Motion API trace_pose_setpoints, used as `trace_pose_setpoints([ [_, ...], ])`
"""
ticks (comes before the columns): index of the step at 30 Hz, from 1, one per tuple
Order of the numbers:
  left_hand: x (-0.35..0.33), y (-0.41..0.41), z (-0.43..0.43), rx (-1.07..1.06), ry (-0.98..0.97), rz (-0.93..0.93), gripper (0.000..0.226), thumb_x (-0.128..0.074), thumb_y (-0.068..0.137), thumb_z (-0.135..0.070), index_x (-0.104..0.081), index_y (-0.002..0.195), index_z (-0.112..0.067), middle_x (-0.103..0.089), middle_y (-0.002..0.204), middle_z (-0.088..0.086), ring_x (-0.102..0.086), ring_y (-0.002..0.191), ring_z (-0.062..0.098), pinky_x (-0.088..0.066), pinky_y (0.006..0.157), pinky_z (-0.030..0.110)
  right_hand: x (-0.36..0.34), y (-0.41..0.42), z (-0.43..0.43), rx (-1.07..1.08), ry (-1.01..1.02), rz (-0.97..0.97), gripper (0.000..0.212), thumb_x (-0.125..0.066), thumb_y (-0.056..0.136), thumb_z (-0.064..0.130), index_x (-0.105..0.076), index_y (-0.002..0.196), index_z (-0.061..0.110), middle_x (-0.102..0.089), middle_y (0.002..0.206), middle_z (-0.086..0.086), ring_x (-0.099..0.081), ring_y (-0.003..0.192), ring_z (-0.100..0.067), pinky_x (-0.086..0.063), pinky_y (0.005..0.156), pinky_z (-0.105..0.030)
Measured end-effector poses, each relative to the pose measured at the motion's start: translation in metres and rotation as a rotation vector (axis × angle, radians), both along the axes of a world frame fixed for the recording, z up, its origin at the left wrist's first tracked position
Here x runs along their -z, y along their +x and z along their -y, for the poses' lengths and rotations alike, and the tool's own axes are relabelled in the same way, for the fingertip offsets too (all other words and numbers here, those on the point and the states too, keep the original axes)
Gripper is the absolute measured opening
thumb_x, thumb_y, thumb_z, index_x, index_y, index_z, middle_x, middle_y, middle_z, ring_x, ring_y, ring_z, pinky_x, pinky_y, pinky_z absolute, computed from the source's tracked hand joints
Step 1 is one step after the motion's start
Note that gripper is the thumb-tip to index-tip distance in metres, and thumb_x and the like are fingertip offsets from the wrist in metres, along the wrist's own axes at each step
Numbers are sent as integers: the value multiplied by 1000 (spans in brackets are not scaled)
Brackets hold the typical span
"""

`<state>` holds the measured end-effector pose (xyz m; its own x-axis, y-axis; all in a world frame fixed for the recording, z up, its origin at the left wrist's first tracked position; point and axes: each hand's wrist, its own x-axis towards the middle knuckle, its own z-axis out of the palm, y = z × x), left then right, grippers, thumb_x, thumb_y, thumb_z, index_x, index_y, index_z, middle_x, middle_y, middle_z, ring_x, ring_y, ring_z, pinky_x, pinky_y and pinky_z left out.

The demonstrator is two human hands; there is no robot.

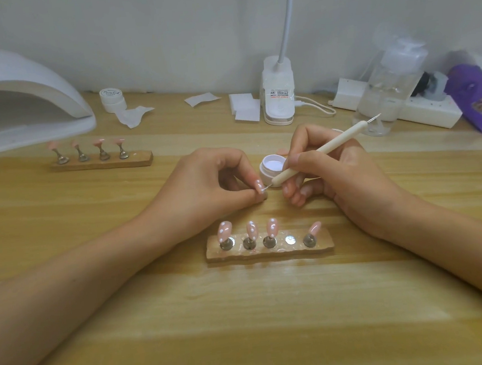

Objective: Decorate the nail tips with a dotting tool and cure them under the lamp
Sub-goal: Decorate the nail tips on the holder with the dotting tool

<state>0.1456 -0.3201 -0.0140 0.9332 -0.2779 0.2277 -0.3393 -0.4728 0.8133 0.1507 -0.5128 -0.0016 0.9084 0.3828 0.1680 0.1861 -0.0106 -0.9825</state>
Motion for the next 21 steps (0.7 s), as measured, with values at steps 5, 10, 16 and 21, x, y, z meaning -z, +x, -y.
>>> trace_pose_setpoints([
  [5, 0, 0, 0, -6, 1, 2, 13, -83, 74, -14, -71, 72, -19, -66, 61, -19, -61, 58, -5, -42, 59, 7, 0, 0, 1, 1, 1, -1, 23, -56, 85, 9, -55, 64, 19, -65, 62, -13, -61, 55, -21, -51, 52, -25],
  [10, 0, 0, 1, -13, 6, 7, 13, -83, 73, -15, -71, 72, -19, -66, 60, -19, -60, 58, -5, -42, 58, 8, 0, 0, 1, 7, 25, -8, 20, -56, 83, 10, -54, 64, 17, -64, 60, -11, -60, 54, -20, -50, 51, -25],
  [16, 0, 0, 1, -5, -4, 3, 16, -83, 74, -15, -70, 69, -22, -68, 63, -16, -61, 58, -4, -46, 60, 12, -1, 0, 1, 8, 54, 2, 20, -56, 84, 10, -55, 64, 17, -64, 60, -10, -60, 55, -18, -49, 50, -23],
  [21, 0, 0, 0, -5, -8, 1, 19, -83, 73, -15, -68, 67, -26, -68, 63, -14, -62, 59, -3, -47, 61, 12, 0, 0, 1, 7, 93, 19, 25, -56, 85, 10, -57, 62, 22, -65, 64, -10, -61, 56, -18, -49, 50, -23],
])
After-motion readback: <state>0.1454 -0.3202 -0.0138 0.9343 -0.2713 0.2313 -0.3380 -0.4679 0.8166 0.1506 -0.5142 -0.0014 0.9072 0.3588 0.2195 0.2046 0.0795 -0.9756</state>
